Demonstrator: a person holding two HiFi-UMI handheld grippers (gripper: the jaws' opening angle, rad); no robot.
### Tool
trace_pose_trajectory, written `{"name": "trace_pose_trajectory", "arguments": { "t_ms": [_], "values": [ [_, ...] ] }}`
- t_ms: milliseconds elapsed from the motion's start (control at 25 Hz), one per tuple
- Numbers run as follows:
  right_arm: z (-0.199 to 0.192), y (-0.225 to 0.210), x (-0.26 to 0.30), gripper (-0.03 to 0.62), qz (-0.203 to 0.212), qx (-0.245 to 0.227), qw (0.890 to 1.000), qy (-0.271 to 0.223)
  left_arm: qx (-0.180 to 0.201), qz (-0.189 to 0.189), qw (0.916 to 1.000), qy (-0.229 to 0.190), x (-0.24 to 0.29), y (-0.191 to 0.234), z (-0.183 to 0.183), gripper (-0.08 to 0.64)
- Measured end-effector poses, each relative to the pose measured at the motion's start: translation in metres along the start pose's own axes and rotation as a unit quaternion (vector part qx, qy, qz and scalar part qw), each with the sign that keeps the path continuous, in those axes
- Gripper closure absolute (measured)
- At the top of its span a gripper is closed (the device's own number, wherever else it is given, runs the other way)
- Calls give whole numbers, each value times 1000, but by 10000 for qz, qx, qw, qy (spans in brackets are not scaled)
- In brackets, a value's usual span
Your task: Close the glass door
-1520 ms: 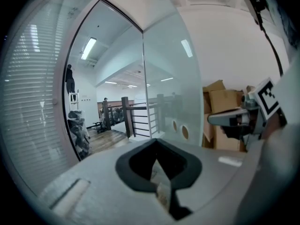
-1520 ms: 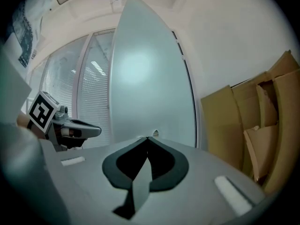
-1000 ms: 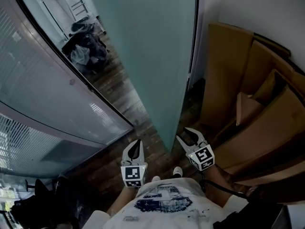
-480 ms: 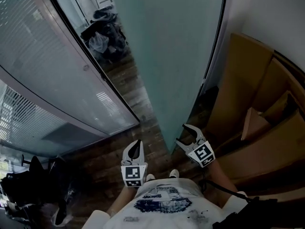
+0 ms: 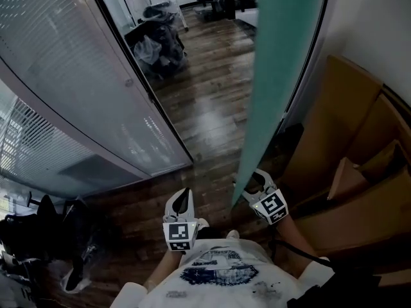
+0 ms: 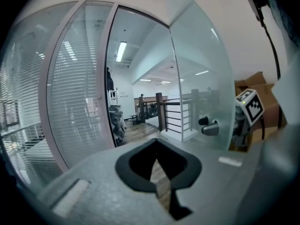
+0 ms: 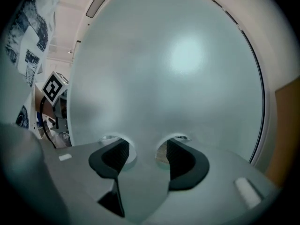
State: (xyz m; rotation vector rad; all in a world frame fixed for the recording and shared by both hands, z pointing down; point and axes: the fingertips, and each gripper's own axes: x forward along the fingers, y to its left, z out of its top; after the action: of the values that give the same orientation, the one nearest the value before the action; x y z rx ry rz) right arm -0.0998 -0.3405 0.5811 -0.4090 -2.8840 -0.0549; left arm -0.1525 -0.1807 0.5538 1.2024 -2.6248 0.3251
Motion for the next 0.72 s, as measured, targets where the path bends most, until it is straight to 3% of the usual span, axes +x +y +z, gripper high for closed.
{"name": "trace_pose_trajectory", "arguments": {
  "t_ms": [160, 720],
  "values": [
    [-6, 2, 6, 374, -23, 7, 10000, 31, 25, -47, 9999, -129, 7, 2, 8, 557],
    [-10, -4, 17, 413, -397, 8, 9992, 14, 39, -221, 9996, -186, 30, 28, 11, 557]
  ]
}}
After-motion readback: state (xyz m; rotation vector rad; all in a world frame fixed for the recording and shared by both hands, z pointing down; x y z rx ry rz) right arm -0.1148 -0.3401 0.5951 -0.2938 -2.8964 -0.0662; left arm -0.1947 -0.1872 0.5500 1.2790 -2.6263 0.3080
